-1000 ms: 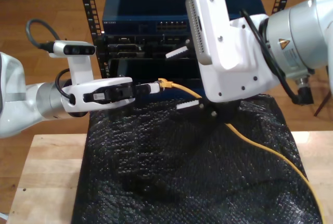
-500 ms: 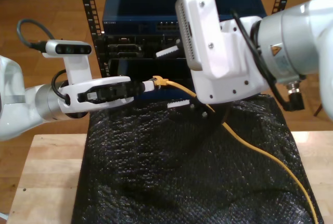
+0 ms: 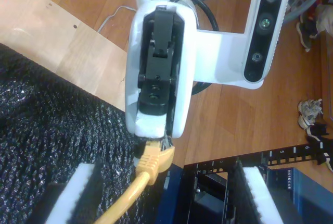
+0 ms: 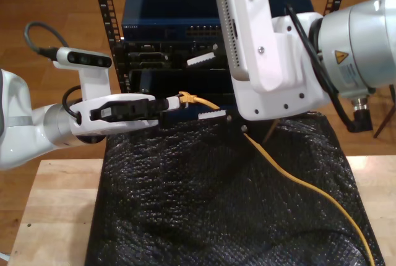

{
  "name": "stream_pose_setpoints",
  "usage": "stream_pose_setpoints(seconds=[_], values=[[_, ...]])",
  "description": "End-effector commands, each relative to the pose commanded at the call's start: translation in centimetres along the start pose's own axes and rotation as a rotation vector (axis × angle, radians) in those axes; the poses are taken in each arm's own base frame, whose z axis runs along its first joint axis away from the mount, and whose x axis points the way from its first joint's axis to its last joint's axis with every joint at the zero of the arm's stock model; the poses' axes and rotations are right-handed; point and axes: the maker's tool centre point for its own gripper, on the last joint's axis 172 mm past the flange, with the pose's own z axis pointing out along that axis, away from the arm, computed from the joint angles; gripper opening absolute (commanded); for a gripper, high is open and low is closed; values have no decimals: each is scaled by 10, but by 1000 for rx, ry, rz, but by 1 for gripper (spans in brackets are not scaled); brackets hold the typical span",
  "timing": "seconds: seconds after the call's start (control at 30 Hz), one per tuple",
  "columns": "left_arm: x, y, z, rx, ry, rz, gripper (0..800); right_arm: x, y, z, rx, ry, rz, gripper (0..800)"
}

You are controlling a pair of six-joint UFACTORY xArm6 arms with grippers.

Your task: Grab the cable and plug it in

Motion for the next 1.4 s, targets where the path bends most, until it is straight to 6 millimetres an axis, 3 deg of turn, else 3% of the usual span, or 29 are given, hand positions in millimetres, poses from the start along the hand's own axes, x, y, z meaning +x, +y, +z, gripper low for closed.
stream_pose_setpoints(seconds=[0.1, 0.2, 0.5, 0.97, 1.4], values=[[-1, -1, -1, 1, 5, -10, 7, -1, 0, 1, 1, 0, 3, 557], [-1, -1, -1, -1, 5, -10, 9, 0, -1, 3, 6, 2, 4, 472], [-2, 0, -1, -4, 6, -13, 11, -2, -5, 8, 18, 3, 13, 462], [-2, 0, -1, -8, 8, -20, 11, -3, -7, 11, 24, 8, 26, 332], [1, 0, -1, -12, 21, -16, 16, -3, -7, 11, 24, 8, 26, 263]])
